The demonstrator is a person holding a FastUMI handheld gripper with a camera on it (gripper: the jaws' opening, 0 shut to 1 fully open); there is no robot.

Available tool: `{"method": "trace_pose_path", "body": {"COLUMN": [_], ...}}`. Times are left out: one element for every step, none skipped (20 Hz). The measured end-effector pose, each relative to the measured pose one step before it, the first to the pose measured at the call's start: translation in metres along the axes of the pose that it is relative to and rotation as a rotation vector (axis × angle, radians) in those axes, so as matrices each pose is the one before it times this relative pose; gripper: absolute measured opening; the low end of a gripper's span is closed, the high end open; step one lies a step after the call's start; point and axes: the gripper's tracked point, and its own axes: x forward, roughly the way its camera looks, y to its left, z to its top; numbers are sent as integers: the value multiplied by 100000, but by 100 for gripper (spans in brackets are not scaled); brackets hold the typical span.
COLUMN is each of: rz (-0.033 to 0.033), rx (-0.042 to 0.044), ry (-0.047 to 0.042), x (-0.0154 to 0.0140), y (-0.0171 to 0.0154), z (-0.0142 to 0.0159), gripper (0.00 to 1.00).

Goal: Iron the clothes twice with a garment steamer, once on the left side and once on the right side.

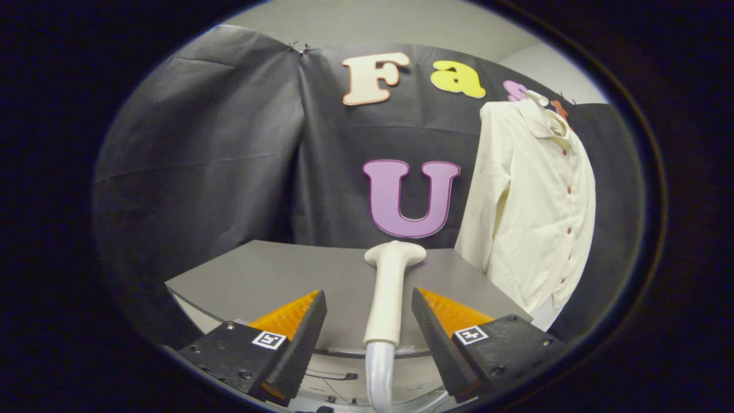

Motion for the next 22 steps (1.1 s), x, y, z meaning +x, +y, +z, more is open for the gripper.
{"method": "trace_pose_path", "body": {"rz": [-437,-401,-669,-887,-610,-463,-1009,-1350,-1226,-380,-163,477,1178,1796,338,47,803,1014,1217,1868,1499,310], "rx": [597,178,-239,-426,-15,6,-67,-334,-715,-368,789,1804,2634,3439,113,-467,401,1453,990,-1132,-2509,-1833], "ry": [2277,1995,2372,2685,1847,1499,916,943,1018,1166,-993,-1259,636,-692,-779,-448,-1127,-2790,-4206,-3624,-2142,-4438], "x": [673,852,628,635,729,547,570,475,372,237,200,130,-66,-12,-168,-189,-235,-409,-523,-575,-670,-789], "y": [-148,-200,-168,-158,-195,-57,-56,-221,-294,-66,-25,97,167,447,14,-149,47,78,94,136,-58,-330], "z": [-225,-21,-382,-218,-152,-112,-48,-125,-289,-227,-18,226,-333,47,231,122,269,524,860,656,418,987], "gripper": [89,87,82,79,75,72,67,63,56,51,47,48,44,41,37,36,35,34,34,33,33,32]}}
